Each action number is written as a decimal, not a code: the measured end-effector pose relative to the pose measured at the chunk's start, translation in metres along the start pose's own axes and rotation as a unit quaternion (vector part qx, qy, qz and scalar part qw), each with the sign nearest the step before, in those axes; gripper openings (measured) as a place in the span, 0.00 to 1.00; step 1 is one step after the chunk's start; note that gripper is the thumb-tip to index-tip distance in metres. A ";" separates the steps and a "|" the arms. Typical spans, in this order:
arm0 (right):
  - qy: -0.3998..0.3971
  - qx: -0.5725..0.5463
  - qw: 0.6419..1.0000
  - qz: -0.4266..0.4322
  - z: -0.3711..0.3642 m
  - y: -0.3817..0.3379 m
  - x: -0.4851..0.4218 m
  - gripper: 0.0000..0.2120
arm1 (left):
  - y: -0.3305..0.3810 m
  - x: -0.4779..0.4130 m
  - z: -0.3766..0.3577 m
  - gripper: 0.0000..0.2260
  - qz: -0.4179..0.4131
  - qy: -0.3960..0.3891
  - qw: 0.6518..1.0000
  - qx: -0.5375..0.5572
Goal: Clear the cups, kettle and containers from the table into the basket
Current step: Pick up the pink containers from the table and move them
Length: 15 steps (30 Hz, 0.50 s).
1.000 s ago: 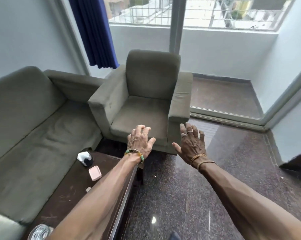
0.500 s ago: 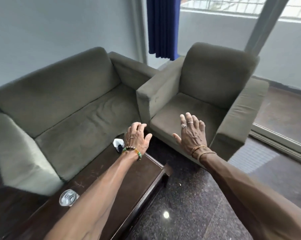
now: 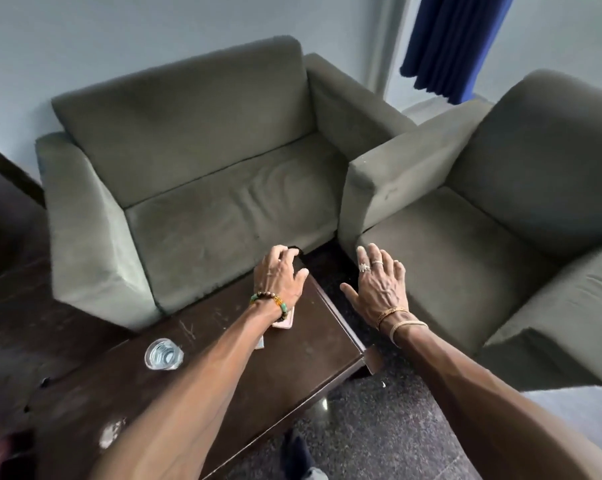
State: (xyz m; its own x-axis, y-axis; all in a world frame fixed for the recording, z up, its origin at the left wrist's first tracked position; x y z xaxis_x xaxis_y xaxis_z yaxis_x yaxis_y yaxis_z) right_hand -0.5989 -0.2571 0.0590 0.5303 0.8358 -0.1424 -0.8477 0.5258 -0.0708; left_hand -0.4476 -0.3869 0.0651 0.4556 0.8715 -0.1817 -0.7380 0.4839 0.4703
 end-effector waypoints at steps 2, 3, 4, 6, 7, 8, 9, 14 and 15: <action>-0.010 -0.004 1.000 0.025 -0.011 -0.019 -0.018 0.40 | -0.019 -0.009 -0.001 0.19 0.026 0.004 1.000 -0.003; -0.015 -0.011 0.999 0.038 -0.017 -0.030 -0.027 0.40 | -0.029 -0.013 -0.001 0.19 0.040 0.006 0.999 -0.002; -0.020 -0.020 0.998 0.048 -0.022 -0.040 -0.035 0.41 | -0.039 -0.016 -0.001 0.19 0.054 0.008 0.999 -0.002; -0.035 -0.032 0.997 0.066 -0.035 -0.059 -0.050 0.41 | -0.058 -0.020 -0.003 0.19 0.079 0.008 0.997 -0.005; -0.043 -0.034 0.996 0.074 -0.043 -0.068 -0.057 0.41 | -0.068 -0.021 -0.005 0.19 0.094 0.010 0.996 -0.005; -0.050 -0.040 0.994 0.083 -0.054 -0.077 -0.061 0.41 | -0.079 -0.021 -0.009 0.19 0.109 0.012 0.994 -0.006; -0.058 -0.047 0.993 0.090 -0.065 -0.085 -0.065 0.41 | -0.090 -0.020 -0.013 0.19 0.123 0.014 0.992 -0.010; -0.117 -0.068 0.982 0.131 -0.144 -0.115 -0.057 0.39 | -0.146 0.004 -0.064 0.18 0.230 0.012 0.971 0.060; -0.132 -0.067 0.979 0.139 -0.161 -0.117 -0.052 0.38 | -0.157 0.012 -0.077 0.18 0.249 0.006 0.967 0.063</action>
State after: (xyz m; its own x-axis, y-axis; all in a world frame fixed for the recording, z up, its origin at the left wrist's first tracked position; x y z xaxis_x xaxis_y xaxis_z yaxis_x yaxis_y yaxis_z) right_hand -0.5294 -0.3874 -0.0841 0.2494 0.9647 0.0850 -0.9449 0.2616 -0.1967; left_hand -0.3648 -0.4461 -0.0775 0.0535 0.9950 0.0844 -0.7977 -0.0082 0.6030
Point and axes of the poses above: each hand's wrist, its own x-axis away from the middle knuckle, its own z-axis out of the back of the hand, y = z × x, the point moved 9 cm from there along -x, towards the middle knuckle, and after that the axes turned 11 degrees about y, right-handed, at the moved point
